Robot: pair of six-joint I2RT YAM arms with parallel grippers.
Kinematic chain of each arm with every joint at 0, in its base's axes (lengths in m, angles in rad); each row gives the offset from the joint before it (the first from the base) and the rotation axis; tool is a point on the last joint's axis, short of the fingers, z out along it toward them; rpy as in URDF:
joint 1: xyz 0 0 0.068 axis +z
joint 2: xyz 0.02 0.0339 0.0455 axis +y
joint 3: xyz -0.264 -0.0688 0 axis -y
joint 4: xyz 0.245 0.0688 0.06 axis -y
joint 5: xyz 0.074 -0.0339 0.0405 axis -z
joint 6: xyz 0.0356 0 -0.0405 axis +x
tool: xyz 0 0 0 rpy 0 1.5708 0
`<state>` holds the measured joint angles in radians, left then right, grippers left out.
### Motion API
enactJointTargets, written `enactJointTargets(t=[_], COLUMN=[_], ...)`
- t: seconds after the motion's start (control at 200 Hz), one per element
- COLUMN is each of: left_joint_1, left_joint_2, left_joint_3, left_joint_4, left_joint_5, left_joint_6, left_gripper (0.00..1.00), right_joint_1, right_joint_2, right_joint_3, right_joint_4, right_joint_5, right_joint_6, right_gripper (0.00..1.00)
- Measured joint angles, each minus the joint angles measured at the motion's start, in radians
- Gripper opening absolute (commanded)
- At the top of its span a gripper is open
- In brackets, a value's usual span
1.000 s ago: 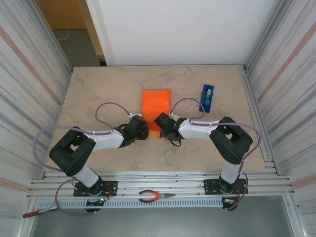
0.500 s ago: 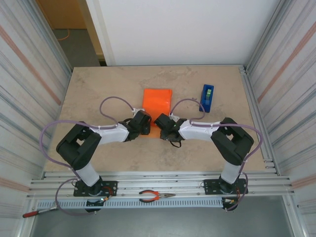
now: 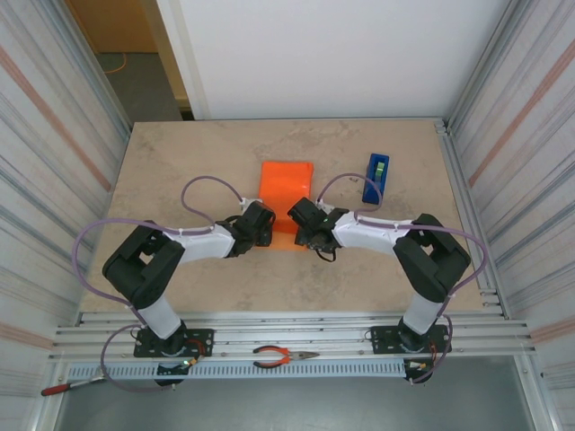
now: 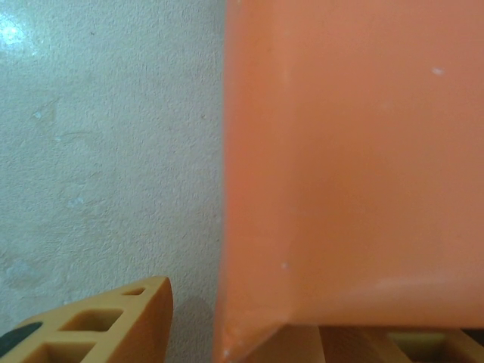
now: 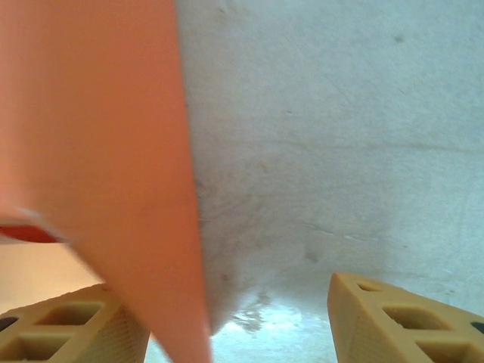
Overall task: Wrap the gift box in paper
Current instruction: Fold the wrapping paper for the gift box.
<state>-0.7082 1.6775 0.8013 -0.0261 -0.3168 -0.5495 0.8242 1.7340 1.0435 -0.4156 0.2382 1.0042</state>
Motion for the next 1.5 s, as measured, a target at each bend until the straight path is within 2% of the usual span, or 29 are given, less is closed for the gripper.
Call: enactJointTargets(t=[0.341, 0.596, 0.837, 1.042, 1.132, 1.263, 1.503], left_joint_1=[0.0, 0.0, -0.001, -0.001, -0.001, -0.001, -0.001], left_joint_2=[0.0, 0.0, 0.0, 0.0, 0.0, 0.0, 0.0], left_joint_3=[0.0, 0.0, 0.0, -0.001, -0.001, -0.001, -0.001], left_joint_4=[0.0, 0.0, 0.0, 0.0, 0.0, 0.0, 0.0], left_joint_5=[0.001, 0.001, 0.001, 0.001, 0.001, 0.001, 0.001], left_joint_6=[0.003, 0.003, 0.003, 0.003, 0.003, 0.003, 0.003], left_gripper=[0.52, 0.52, 0.52, 0.52, 0.52, 0.52, 0.51], right_joint_1=[-0.012, -0.018, -0.024, -0.003, 0.011, 0.022, 0.018], right_joint_2=[0.085, 0.143, 0.147, 0.147, 0.144, 0.139, 0.137], right_joint_3=[0.075, 0.112, 0.118, 0.117, 0.117, 0.117, 0.117], right_joint_4=[0.001, -0.016, -0.013, -0.011, -0.013, -0.02, -0.035], right_joint_5=[-0.006, 0.001, 0.0, -0.002, 0.001, 0.001, 0.002], right_joint_6=[-0.028, -0.029, -0.033, -0.033, -0.032, -0.032, -0.032], right_gripper=[0.35, 0.26, 0.26, 0.4, 0.42, 0.4, 0.27])
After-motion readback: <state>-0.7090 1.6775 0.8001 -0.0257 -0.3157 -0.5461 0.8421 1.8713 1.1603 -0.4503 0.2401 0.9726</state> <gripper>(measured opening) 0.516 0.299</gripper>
